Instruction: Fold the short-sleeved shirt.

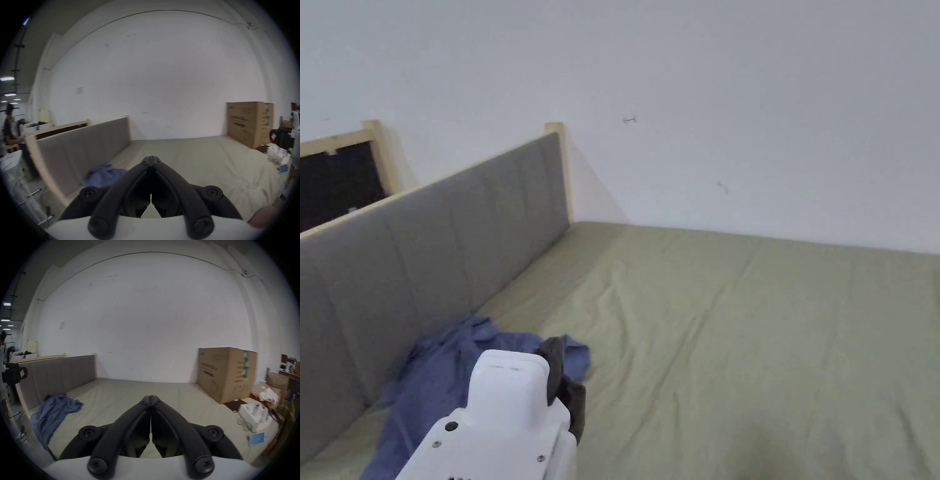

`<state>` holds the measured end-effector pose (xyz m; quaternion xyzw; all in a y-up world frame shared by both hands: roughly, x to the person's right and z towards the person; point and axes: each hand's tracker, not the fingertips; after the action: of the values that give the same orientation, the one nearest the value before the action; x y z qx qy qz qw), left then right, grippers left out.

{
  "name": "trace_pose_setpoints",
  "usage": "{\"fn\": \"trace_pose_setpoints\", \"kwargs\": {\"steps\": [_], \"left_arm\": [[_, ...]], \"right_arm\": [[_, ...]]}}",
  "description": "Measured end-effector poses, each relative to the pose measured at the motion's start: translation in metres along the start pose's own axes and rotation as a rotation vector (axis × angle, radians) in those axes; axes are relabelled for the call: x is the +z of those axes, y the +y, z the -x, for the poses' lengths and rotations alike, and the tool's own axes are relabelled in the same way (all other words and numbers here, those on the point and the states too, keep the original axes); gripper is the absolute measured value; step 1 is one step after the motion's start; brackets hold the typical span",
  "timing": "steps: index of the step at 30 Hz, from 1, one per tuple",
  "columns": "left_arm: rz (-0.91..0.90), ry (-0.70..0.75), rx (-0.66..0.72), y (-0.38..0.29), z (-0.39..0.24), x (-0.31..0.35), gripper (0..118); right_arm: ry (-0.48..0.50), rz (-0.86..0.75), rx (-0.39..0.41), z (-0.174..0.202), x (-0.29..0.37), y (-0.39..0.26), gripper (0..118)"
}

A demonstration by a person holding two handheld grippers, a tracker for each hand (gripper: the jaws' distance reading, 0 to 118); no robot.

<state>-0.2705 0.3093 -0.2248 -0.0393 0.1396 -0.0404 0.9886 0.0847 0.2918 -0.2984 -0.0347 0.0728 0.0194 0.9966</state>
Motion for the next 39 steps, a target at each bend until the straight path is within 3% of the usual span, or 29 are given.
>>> {"fn": "trace_pose_setpoints", "kwargs": {"steps": [5,8,13,16,20,23,24,25,26,27,30,31,34,36,37,39], "left_arm": [[0.028,0.217,0.028,-0.014,0.061,0.028,0],[0.027,0.261,0.091,-0.026,0.074,0.037,0],[0.014,0.277,0.109,-0.017,0.079,0.025,0],[0.035,0.180,0.180,0.010,0.102,-0.017,0],[0.404,0.073,0.307,0.013,0.149,-0.136,0],[0.711,-0.050,0.346,-0.036,0.169,-0.229,0],[0.775,-0.049,0.390,-0.059,0.174,-0.256,5],[0.850,-0.041,0.407,-0.079,0.175,-0.281,19],[0.915,-0.023,0.406,-0.097,0.176,-0.302,49],[0.961,-0.029,0.441,-0.117,0.175,-0.322,65],[1.053,-0.015,0.501,-0.164,0.176,-0.369,99],[1.086,-0.009,0.503,-0.177,0.175,-0.382,105],[1.123,-0.034,0.467,-0.207,0.167,-0.410,107],[1.204,-0.060,0.424,-0.229,0.164,-0.419,118],[1.188,-0.116,0.412,-0.235,0.160,-0.420,118],[1.186,-0.078,0.281,-0.234,0.154,-0.415,118]], "right_arm": [[0.180,-0.014,0.014,0.079,-0.007,0.012,0],[0.285,0.025,-0.004,0.106,-0.013,0.014,0],[0.274,0.033,-0.004,0.105,-0.014,0.026,0],[0.258,0.040,-0.011,0.089,-0.012,0.031,0],[0.198,0.087,0.027,0.071,-0.013,0.028,0],[0.170,0.142,0.036,0.053,-0.025,0.014,0],[0.157,0.162,0.037,0.050,-0.028,0.009,0],[0.145,0.183,0.037,0.051,-0.036,0.004,0],[0.134,0.205,0.036,0.050,-0.040,-0.001,0],[0.127,0.233,0.033,0.050,-0.047,-0.006,0],[0.138,0.309,0.039,0.056,-0.066,-0.020,0],[0.144,0.324,0.043,0.057,-0.071,-0.024,0],[0.174,0.371,0.062,0.065,-0.085,-0.035,0],[0.184,0.400,0.076,0.070,-0.094,-0.043,0],[0.190,0.414,0.072,0.070,-0.098,-0.049,0],[0.208,0.448,0.046,0.074,-0.105,-0.056,0]]}}
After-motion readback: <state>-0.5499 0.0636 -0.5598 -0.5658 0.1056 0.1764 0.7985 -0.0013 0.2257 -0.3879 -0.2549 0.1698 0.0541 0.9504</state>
